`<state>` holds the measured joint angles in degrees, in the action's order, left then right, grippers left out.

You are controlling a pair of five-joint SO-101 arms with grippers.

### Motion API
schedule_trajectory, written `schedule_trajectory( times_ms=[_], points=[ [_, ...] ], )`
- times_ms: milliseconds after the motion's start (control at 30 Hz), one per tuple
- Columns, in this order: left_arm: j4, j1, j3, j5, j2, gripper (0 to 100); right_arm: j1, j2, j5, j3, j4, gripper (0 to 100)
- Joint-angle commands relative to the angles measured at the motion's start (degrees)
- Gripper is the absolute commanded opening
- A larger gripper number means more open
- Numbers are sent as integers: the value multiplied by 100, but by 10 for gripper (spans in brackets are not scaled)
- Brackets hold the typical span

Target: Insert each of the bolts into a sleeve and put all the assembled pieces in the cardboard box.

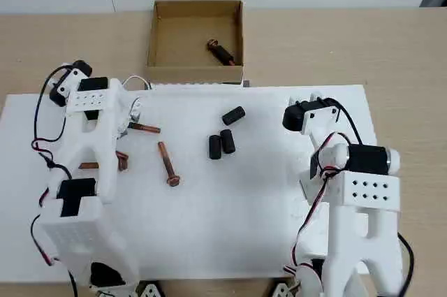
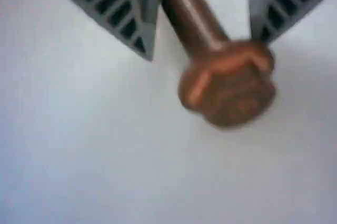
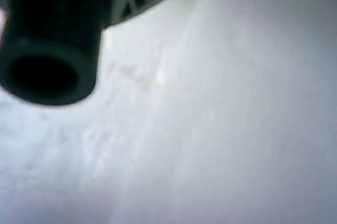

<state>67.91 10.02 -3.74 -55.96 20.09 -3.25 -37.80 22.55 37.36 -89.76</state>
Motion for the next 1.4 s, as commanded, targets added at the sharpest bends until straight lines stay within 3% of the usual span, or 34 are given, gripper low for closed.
schedule_trajectory(
  times_ms=[0,400,667,1067,1200,1367],
  points=[
    [-211,97,224,-26,0,39,-22,-154,-70,-44,92,5],
    [-281,26,312,0,132,6,4,-154,-70,-79,66,5],
    [1029,-466,1921,62,123,6,4,-444,-70,-88,-4,4],
    [3235,-1213,4892,1521,132,6,-31,-2290,-62,-167,-268,4],
    [3253,-1486,5218,1934,53,6,-31,-2360,-158,-158,-242,5],
    [3244,-2048,5297,2497,-695,6,-40,-2527,-1011,18,-110,4]
  ],
)
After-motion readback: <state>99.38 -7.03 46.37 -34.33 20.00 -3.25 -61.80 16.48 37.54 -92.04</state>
